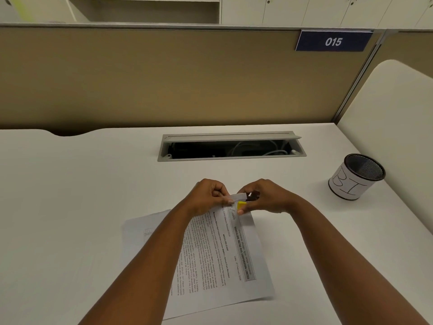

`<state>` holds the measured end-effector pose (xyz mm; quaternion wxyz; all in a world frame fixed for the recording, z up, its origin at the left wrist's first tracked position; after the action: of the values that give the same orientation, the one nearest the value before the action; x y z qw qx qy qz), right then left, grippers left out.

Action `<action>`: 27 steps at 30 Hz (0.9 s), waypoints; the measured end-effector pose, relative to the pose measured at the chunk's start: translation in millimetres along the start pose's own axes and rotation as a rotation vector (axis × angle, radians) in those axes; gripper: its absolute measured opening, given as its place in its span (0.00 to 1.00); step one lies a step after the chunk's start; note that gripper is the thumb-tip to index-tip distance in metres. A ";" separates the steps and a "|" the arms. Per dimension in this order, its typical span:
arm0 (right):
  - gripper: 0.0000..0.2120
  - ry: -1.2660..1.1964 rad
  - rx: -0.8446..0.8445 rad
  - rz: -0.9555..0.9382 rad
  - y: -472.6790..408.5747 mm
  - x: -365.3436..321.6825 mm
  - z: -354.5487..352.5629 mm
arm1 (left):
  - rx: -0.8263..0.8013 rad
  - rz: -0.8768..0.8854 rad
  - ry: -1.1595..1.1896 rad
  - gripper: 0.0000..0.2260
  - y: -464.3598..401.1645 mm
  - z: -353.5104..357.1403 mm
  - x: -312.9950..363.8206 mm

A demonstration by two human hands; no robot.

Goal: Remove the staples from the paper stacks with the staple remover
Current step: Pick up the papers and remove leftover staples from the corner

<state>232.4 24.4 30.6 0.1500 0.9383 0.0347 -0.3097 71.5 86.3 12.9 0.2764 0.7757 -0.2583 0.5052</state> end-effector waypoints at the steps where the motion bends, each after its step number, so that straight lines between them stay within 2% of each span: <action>1: 0.17 0.002 0.003 -0.002 -0.1 0.0 0.1 | 0.002 0.004 -0.011 0.05 0.1 0.2 0.1; 18: 0.15 0.047 -0.001 -0.016 -1.7 0.4 5.3 | -0.008 0.021 -0.087 0.08 0.2 3.3 2.2; 27: 0.10 0.023 0.026 -0.004 -4.0 4.7 9.1 | 0.004 0.032 -0.103 0.08 -1.9 4.0 2.9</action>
<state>230.3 25.3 19.8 0.1366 0.9435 0.0344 -0.2998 76.5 84.6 13.9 0.2530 0.7970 -0.2835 0.4695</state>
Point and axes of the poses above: each hand's wrist, its own y-axis away from the middle knuckle, its own z-axis out of the palm, x = y × z, the point moved 2 cm from there along -y, towards the middle knuckle, and after that the axes turned 8 degrees about y, right-handed, at the moved point
